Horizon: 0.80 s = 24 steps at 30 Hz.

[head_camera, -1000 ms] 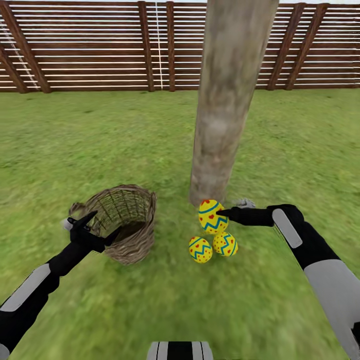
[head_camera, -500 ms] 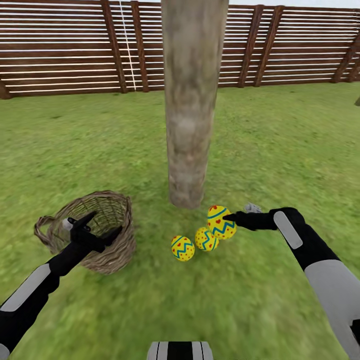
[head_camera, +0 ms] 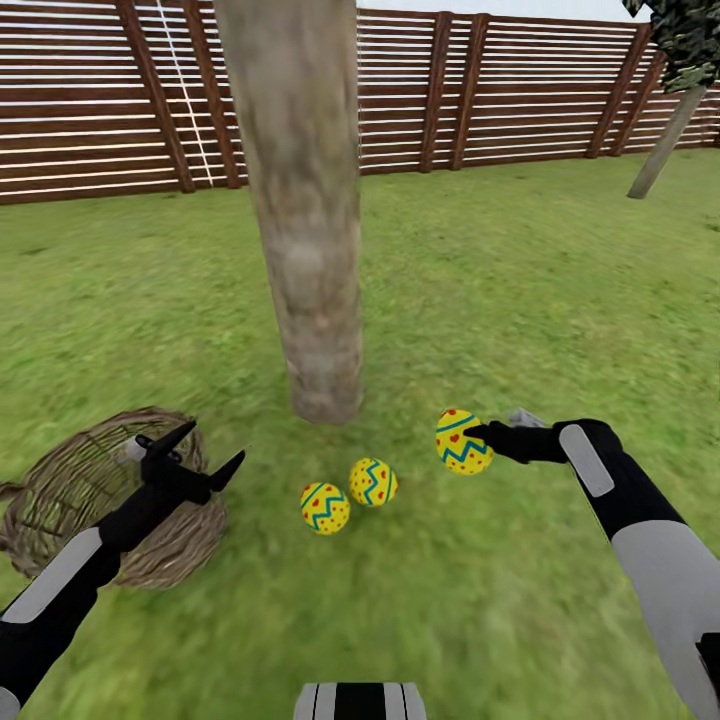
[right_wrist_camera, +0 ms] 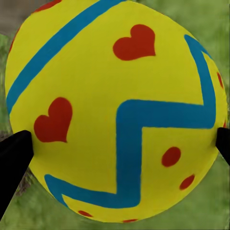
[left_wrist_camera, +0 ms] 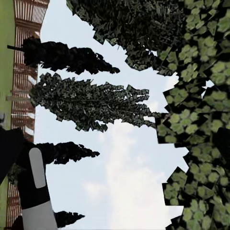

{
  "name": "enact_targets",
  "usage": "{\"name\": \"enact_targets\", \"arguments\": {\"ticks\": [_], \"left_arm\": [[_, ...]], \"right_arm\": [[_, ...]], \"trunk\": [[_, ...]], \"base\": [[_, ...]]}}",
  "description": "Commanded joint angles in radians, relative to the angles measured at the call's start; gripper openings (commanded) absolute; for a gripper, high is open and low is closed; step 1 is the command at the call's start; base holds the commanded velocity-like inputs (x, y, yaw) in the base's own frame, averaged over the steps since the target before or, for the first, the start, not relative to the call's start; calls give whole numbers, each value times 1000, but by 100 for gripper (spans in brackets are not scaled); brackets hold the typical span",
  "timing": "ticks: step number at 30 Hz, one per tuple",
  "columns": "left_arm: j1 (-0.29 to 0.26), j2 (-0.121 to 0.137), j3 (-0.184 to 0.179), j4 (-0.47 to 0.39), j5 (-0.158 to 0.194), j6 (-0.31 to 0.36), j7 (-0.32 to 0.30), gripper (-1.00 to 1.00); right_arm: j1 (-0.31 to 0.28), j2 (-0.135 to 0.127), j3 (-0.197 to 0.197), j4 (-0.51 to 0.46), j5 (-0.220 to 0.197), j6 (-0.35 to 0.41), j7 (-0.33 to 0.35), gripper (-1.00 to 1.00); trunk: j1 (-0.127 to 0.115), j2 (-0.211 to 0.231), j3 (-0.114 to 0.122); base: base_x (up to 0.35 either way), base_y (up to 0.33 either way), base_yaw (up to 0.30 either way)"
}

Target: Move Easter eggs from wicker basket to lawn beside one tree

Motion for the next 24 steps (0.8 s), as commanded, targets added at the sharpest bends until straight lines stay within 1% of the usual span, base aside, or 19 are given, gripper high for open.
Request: {"name": "enact_targets", "arguments": {"ticks": [1, 4, 8, 9, 10, 11, 12, 14, 17, 22, 24], "left_arm": [[-1, 1, -3, 0, 3, 3, -4, 100], [-1, 0, -3, -1, 3, 3, -4, 100], [-1, 0, -3, -1, 3, 3, -4, 100], [-1, -2, -3, -1, 3, 2, -4, 100], [-1, -10, -3, -1, 3, 2, -4, 100], [-1, -23, -3, -1, 3, 2, -4, 100], [-1, -37, -3, -1, 2, 2, -4, 100], [-1, -45, -2, -2, 1, 2, -4, 100], [-1, -47, -2, -1, 1, 3, -4, 100], [-1, -48, -2, -1, 2, 3, -4, 100], [-1, -48, -1, 1, 3, 3, -4, 100]], "right_arm": [[-1, -1, 3, 0, 10, 2, -12, -100], [-1, 1, 13, -6, 16, 2, -62, -100], [-2, 1, 22, -8, 26, 2, -79, -100], [-2, 4, 24, -8, 33, 2, -85, -100], [-2, 12, 24, -7, 44, 2, -90, -100], [-2, 20, 25, -6, 62, 2, -94, -100], [-2, 28, 24, -5, 95, 1, -97, -100], [-2, 42, 24, -5, 131, 0, -98, -100], [-2, 51, 23, -5, 143, 0, -99, -100], [-2, 53, 24, -3, 147, -6, -99, -100], [-2, 59, 26, -3, 167, -27, -99, -100]], "trunk": [[0, 0, -1], [0, 0, -1], [0, 0, -1], [0, 0, -1], [0, 0, -1], [0, 0, -1], [0, 0, -1], [0, 0, -1], [0, 0, -1], [0, 0, -1], [0, 0, -1]], "base": [[288, -178, -168], [284, -196, -50], [75, -60, 44], [9, -7, 229], [4, -4, 259], [2, -36, 275], [1, -163, 285], [0, -266, 289], [0, -320, 291], [0, -322, 292], [0, -242, 292]]}}
